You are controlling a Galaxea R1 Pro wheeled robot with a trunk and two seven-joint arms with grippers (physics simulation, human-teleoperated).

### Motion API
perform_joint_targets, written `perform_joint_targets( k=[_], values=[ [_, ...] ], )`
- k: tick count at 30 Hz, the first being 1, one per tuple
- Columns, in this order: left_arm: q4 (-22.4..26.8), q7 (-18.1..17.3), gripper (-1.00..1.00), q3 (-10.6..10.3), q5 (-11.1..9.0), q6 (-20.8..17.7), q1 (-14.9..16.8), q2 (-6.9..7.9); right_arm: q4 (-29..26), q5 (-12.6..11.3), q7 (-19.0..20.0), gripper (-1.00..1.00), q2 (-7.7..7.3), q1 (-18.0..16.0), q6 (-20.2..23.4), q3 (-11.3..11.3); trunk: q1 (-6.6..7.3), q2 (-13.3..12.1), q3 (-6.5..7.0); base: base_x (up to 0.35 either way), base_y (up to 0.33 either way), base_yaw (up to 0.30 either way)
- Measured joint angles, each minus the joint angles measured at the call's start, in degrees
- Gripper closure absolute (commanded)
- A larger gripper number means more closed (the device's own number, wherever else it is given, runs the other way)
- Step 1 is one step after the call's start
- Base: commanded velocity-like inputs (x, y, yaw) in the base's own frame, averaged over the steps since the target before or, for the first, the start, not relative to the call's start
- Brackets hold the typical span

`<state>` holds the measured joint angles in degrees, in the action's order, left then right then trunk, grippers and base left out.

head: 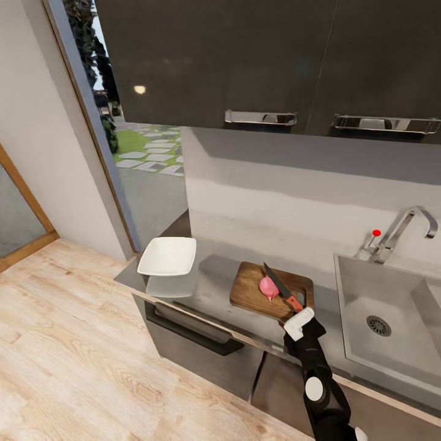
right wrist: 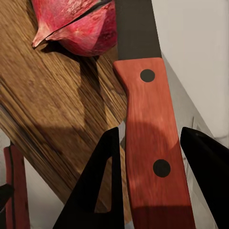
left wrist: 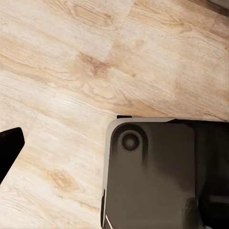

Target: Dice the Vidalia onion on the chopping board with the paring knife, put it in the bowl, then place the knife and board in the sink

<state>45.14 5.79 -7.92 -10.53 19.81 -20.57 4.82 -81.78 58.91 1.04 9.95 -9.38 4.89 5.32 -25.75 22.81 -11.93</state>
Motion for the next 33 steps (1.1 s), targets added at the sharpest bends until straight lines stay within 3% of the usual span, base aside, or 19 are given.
perform_joint_targets(
  k=[33],
  values=[
    [0.0, 0.0, -1.0, 0.0, 0.0, 0.0, 0.0, 0.0, 0.0, 0.0, 0.0, 1.0, 0.0, 0.0, 0.0, 0.0, 0.0, 0.0, 0.0, 0.0, 0.0, 0.0]
  ],
)
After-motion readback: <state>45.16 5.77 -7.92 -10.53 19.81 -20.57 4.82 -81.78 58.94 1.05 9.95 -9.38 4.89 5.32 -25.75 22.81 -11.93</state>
